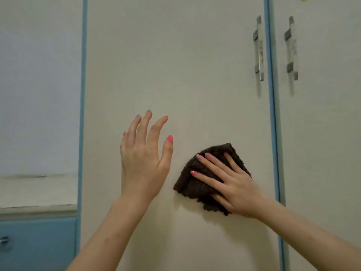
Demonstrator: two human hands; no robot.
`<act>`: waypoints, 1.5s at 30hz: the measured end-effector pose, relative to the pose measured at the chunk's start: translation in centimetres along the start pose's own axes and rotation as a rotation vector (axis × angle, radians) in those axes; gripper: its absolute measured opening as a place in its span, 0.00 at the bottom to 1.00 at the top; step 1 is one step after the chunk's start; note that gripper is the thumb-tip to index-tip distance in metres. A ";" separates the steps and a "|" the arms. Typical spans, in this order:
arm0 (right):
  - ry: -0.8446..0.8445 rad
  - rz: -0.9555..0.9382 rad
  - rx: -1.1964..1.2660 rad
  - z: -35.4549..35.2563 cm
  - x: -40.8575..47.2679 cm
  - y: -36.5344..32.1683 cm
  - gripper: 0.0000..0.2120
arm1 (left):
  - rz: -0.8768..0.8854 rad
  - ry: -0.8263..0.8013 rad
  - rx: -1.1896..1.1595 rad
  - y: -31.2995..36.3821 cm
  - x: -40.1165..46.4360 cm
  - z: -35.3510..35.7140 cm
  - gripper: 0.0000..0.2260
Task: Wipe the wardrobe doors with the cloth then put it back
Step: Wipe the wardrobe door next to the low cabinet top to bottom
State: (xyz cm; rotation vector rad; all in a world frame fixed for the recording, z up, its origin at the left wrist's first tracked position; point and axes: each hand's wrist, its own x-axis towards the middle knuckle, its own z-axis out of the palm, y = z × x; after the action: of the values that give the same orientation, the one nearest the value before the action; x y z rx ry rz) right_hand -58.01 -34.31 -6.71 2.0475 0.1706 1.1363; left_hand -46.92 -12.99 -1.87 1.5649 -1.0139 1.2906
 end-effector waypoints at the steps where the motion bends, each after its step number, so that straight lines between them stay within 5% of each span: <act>1: 0.013 0.017 -0.003 -0.3 0.9 0.7 0.26 | 0.005 0.002 0.000 -0.1 -0.3 -0.1 0.21; 6: 0.149 0.357 0.020 -2.6 10.9 5.2 0.27 | -0.048 0.025 0.002 -1.0 -0.4 -2.5 0.22; 10: 0.256 0.511 0.042 -2.4 15.5 2.7 0.29 | -0.041 0.062 0.016 -2.1 -0.3 -4.0 0.22; 17: 0.161 -0.204 0.047 3.6 6.2 -12.1 0.26 | -0.069 0.058 -0.024 -2.2 -3.3 -3.5 0.21; 21: 0.137 -0.389 0.061 4.0 6.2 -11.4 0.21 | -0.094 0.049 0.006 -2.8 -3.6 -4.1 0.21; 26: 0.305 -0.062 0.068 1.7 14.4 -7.4 0.19 | -0.109 0.072 -0.007 -3.3 -2.8 -5.1 0.21; 33: 0.302 0.420 0.011 0.3 23.2 -8.0 0.25 | -0.178 0.097 0.005 -5.6 -4.7 -5.9 0.21; 37: 0.343 0.138 0.034 1.9 21.2 -11.1 0.24 | -0.190 0.138 0.005 -5.9 -6.5 -6.5 0.20; 41: 0.147 -0.227 0.104 4.4 14.8 -16.5 0.24 | -0.173 0.143 -0.020 -4.9 -7.7 -6.9 0.20; 45: 0.102 -0.478 0.089 4.6 9.2 -13.5 0.21 | -0.157 0.071 -0.039 -3.4 -8.2 -5.8 0.19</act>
State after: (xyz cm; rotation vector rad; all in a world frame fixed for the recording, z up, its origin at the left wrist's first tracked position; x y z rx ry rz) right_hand -45.80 -23.33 -11.17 1.8819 0.7310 0.9406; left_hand -46.66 -5.86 -9.69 1.5267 -0.8498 1.2032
